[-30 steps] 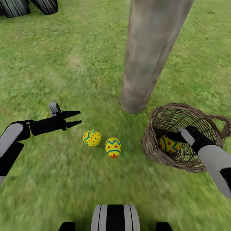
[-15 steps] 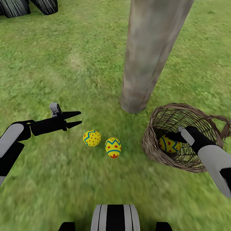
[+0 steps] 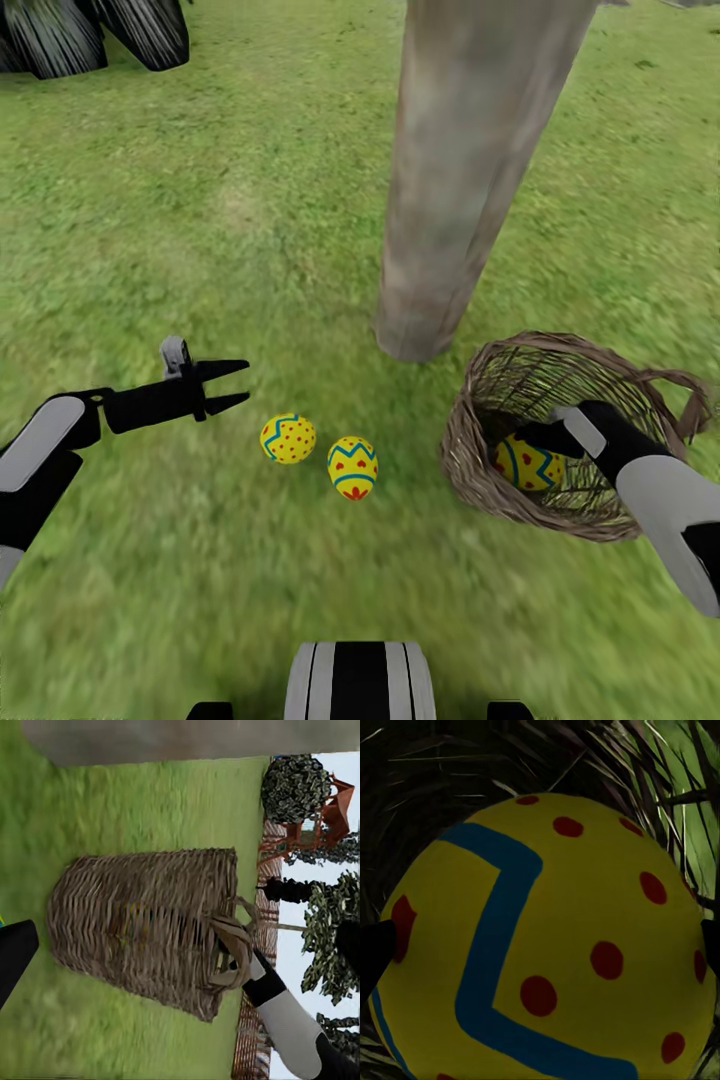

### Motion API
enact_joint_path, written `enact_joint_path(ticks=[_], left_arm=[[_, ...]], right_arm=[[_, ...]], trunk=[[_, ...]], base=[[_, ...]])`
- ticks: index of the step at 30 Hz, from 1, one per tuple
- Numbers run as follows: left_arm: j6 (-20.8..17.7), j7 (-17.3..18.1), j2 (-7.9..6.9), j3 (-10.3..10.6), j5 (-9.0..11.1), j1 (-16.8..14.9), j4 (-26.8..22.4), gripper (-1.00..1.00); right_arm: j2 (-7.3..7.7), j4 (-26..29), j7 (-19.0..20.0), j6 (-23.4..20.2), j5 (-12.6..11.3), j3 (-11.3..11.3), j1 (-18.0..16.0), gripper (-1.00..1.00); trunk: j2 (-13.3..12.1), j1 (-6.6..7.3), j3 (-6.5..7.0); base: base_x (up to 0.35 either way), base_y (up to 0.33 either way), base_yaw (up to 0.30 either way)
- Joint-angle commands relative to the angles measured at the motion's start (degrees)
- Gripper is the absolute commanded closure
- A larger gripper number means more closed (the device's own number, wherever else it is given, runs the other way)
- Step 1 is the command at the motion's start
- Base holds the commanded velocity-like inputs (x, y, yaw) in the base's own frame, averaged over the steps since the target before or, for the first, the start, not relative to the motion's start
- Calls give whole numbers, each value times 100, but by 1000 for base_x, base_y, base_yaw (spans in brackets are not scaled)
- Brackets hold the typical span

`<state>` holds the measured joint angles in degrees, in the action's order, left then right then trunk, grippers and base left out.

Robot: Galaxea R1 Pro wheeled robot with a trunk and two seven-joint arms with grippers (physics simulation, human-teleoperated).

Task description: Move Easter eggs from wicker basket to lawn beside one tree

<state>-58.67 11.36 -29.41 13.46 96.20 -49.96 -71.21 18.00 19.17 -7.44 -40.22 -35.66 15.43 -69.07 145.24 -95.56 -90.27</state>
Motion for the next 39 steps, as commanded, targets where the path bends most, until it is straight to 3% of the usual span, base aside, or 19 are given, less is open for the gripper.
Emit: enact_joint_path(ticks=[1,16,23,29,32,39], left_arm=[[-3,59,-4,22,-40,-5,82,-100],[-4,59,-12,34,-39,-5,321,-100],[-4,59,-24,26,-47,-5,783,-100],[-4,59,-22,25,-40,-5,1073,-100],[-4,59,-21,25,-39,-5,1105,-100],[11,59,-22,24,-72,-5,1400,-100]], right_arm=[[4,23,-36,-20,-63,39,-1,100],[18,1408,-8,4,-97,26,116,100],[33,2615,-31,-52,-103,19,557,100],[67,2997,-38,-55,-99,4,695,100],[141,3468,-54,-50,-94,4,807,100],[220,4360,-236,11,-78,-5,1140,100]], trunk=[[0,4,19],[-20,43,352],[-29,61,507],[-38,76,640],[-42,84,706],[-42,84,706]], base=[[-193,0,0],[-81,0,0],[-164,0,0],[-210,0,0],[-254,0,0],[-26,0,0]])
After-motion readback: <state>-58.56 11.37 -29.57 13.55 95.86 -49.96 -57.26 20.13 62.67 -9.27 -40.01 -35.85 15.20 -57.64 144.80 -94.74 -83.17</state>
